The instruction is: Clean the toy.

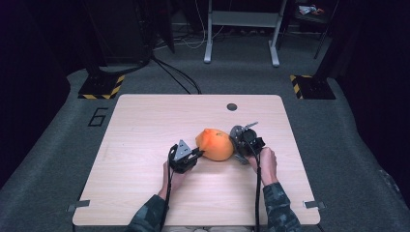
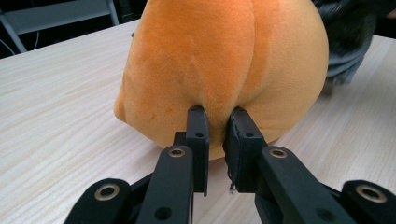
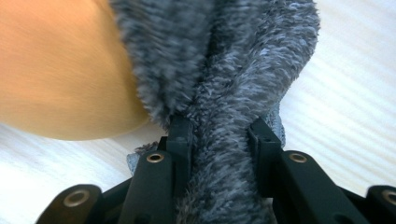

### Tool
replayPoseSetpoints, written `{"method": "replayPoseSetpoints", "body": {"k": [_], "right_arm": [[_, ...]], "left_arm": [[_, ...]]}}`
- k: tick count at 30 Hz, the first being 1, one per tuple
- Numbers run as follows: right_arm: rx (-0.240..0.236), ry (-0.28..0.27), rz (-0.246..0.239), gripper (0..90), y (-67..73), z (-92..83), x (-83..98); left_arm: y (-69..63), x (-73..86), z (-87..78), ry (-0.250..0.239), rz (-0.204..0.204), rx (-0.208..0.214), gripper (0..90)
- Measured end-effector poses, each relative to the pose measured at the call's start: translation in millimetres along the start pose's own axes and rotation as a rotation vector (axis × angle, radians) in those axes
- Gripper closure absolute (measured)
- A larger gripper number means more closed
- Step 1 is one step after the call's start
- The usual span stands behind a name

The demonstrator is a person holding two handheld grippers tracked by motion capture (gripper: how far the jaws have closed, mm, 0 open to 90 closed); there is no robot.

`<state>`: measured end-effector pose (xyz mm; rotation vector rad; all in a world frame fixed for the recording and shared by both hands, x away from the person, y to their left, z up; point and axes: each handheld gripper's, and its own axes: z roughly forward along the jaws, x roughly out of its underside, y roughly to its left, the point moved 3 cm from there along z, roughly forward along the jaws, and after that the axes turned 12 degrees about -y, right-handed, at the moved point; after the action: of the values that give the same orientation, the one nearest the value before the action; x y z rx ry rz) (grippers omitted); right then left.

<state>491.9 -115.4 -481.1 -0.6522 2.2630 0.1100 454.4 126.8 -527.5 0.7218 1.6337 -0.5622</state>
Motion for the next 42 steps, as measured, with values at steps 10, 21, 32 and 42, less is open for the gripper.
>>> {"method": "replayPoseSetpoints", "body": {"k": [10,21,32,42], "right_arm": [[-0.056,-0.155,-0.078,67.5,25.2,-42.5,-35.5],[-0.034,-0.114,-0.11,67.6,24.6,-21.2,-37.1],[-0.042,-0.13,-0.097,67.6,20.0,-15.5,-39.5],[-0.017,-0.164,-0.056,67.6,16.1,-18.1,-40.2]], "left_arm": [[0.3,0.0,-0.1,0.0,0.002,-0.002,79.4],[2.2,-0.6,0.5,0.005,0.002,-0.034,61.8],[4.1,0.3,10.9,0.012,0.029,-0.028,64.1],[-2.8,-5.3,7.1,0.016,-0.016,0.003,82.9]]}}
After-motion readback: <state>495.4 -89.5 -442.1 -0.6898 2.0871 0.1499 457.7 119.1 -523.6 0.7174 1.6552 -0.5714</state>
